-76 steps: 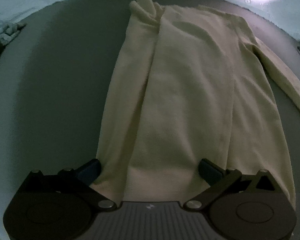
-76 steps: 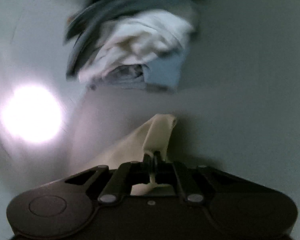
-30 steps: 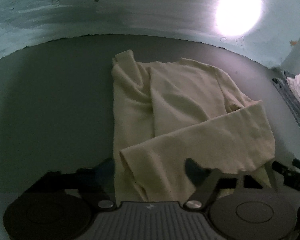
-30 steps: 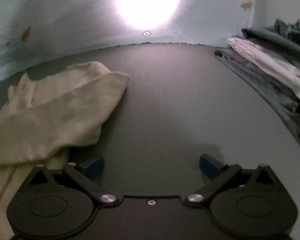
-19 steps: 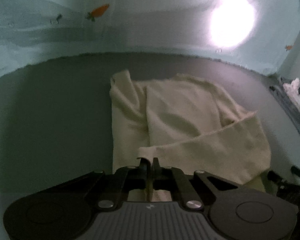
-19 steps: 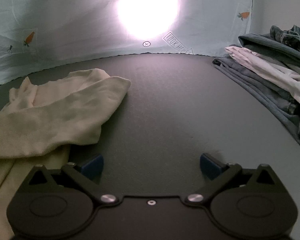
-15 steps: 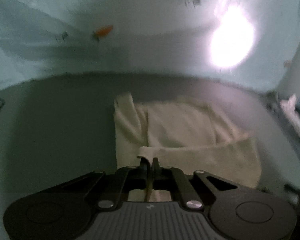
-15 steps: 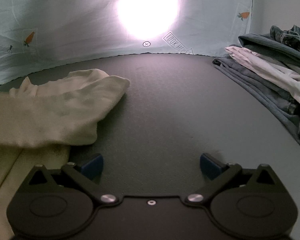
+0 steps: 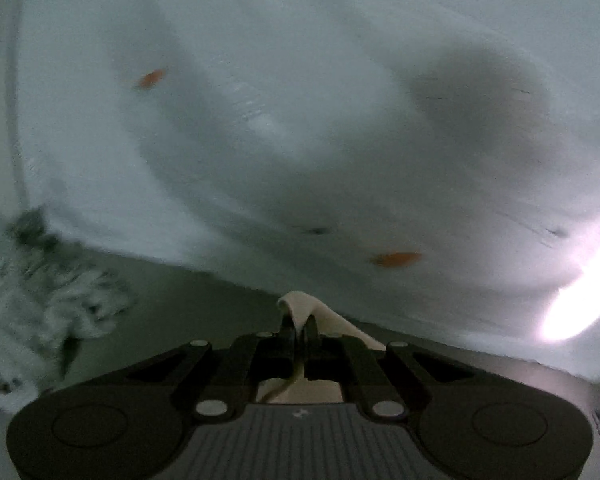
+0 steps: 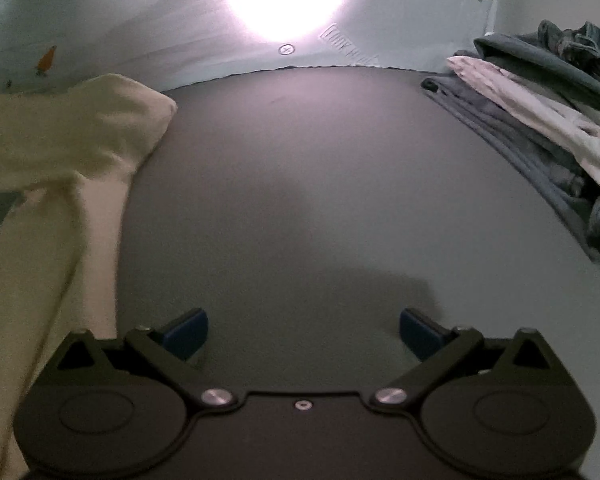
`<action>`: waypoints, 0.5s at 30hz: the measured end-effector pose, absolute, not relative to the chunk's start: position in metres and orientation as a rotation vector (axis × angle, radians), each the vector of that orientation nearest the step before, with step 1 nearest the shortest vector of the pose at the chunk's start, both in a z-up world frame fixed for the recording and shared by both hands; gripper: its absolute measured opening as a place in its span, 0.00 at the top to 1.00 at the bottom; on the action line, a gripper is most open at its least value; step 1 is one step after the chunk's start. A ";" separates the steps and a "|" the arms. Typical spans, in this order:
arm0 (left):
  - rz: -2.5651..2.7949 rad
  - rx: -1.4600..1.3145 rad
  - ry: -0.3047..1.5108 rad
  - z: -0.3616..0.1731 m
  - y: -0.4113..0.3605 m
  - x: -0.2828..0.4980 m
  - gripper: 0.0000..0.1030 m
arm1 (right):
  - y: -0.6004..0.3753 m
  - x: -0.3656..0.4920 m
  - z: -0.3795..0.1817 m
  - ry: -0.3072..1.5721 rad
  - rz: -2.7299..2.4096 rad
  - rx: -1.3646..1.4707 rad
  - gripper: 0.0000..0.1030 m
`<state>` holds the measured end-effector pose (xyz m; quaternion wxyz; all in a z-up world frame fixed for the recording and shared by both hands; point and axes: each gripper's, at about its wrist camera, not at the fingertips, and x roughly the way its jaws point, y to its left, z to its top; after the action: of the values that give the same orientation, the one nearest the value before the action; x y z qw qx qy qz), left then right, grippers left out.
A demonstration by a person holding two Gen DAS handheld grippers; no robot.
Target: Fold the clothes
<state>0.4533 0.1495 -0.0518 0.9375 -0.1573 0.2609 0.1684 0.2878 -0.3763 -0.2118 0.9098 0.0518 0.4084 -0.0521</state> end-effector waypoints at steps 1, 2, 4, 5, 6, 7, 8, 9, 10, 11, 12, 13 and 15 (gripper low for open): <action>0.379 -0.329 0.556 -0.061 0.161 0.454 0.95 | -0.374 0.282 -0.210 0.850 -0.105 0.107 0.00; 0.420 -0.334 0.592 -0.073 0.171 0.454 0.93 | -0.371 0.277 -0.209 0.857 -0.104 0.110 0.00; 0.494 -0.376 0.661 -0.093 0.185 0.447 0.84 | -0.369 0.268 -0.206 0.869 -0.107 0.131 0.00; 0.529 -0.401 0.694 -0.103 0.191 0.442 0.83 | -0.369 0.263 -0.205 0.873 -0.108 0.145 0.00; 0.538 -0.413 0.717 -0.111 0.190 0.434 0.78 | -0.369 0.257 -0.202 0.873 -0.106 0.165 0.01; 0.534 -0.420 0.734 -0.116 0.186 0.423 0.69 | -0.368 0.253 -0.200 0.872 -0.102 0.174 0.01; 0.520 -0.416 0.752 -0.120 0.180 0.415 0.65 | -0.368 0.249 -0.198 0.872 -0.098 0.183 0.01; 0.486 -0.398 0.777 -0.125 0.167 0.406 0.58 | -0.368 0.246 -0.195 0.870 -0.094 0.190 0.03; 0.434 -0.376 0.810 -0.130 0.148 0.396 0.52 | -0.367 0.244 -0.193 0.867 -0.085 0.187 0.05; 0.376 -0.353 0.846 -0.135 0.128 0.386 0.51 | -0.366 0.242 -0.191 0.861 -0.072 0.184 0.08; 0.317 -0.330 0.881 -0.140 0.108 0.377 0.48 | -0.367 0.241 -0.189 0.854 -0.055 0.188 0.13; 0.254 -0.307 0.918 -0.145 0.086 0.367 0.48 | -0.367 0.240 -0.187 0.847 -0.037 0.192 0.17; 0.132 -0.260 0.987 -0.156 0.041 0.348 0.48 | -0.368 0.239 -0.182 0.832 0.022 0.214 0.38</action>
<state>0.3475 0.0412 -0.1560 0.8704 -0.1243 0.4721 0.0633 0.2386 -0.3678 -0.1823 0.9091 0.1038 0.4034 0.0105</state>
